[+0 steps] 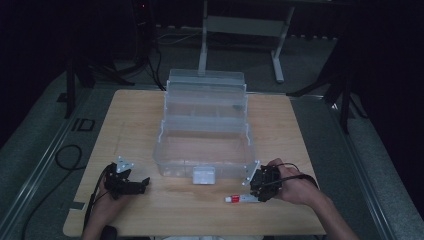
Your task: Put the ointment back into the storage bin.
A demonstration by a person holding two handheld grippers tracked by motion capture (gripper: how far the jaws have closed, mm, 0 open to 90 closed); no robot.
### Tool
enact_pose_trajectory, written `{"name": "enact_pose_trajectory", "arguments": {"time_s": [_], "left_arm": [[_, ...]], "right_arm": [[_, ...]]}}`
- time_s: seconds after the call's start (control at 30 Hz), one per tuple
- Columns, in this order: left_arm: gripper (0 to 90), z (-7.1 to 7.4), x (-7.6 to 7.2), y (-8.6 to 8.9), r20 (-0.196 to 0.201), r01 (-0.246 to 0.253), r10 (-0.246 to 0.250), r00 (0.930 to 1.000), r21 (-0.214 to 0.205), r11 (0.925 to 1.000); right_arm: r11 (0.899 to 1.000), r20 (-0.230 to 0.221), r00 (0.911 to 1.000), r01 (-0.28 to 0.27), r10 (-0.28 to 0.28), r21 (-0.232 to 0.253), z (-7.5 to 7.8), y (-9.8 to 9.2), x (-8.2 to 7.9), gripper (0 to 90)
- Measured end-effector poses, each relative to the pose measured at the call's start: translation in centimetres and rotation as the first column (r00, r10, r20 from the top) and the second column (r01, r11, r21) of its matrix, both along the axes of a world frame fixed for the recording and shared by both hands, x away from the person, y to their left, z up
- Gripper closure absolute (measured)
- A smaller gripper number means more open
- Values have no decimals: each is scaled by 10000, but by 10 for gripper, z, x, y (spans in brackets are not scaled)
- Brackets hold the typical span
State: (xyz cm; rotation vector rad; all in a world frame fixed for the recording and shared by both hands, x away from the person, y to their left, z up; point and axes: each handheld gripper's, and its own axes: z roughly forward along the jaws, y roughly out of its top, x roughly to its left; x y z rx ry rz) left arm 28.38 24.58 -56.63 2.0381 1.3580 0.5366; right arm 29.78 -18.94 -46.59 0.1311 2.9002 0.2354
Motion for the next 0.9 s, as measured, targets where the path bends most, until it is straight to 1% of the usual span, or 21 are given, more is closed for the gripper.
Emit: {"name": "enact_pose_trajectory", "arguments": {"time_s": [0.1,0.13,0.23,0.3,0.33,0.4,0.47,0.57,0.8,0.9], "left_arm": [[31,0,0,0,1,-2,2,10000,0,10000],[31,0,0,0,0,0,0,10000,1,10000],[31,0,0,0,0,-6,6,10000,2,10000],[31,0,0,0,0,2,-2,10000,1,10000],[31,0,0,0,0,-7,7,10000,0,10000],[31,0,0,0,-1,-1,1,10000,0,10000],[31,0,0,0,0,2,-2,10000,2,10000],[31,0,0,0,0,-1,1,10000,1,10000],[31,0,0,0,1,1,-1,10000,1,10000],[31,0,0,0,-1,0,0,10000,1,10000]], "right_arm": [[9996,-24,9999,-164,164,-226,-6,4,-1,513],[9994,-86,9997,-235,232,-260,-8,6,-2,547],[9990,-146,9995,-298,293,-335,-10,7,-2,573],[9984,-287,9989,-381,369,-409,-12,9,-1,589],[9978,-387,9983,-458,440,-484,-13,11,-1,591],[9968,-427,9975,-585,562,-542,-15,13,-2,581],[9969,-487,9973,-569,543,-542,-16,14,-2,572],[9952,-658,9957,-693,648,-684,-20,18,-2,561],[9918,-786,9932,-931,863,-878,-27,23,-2,584],[9874,-943,9905,-1106,1001,-1136,-31,28,-3,599]]}}
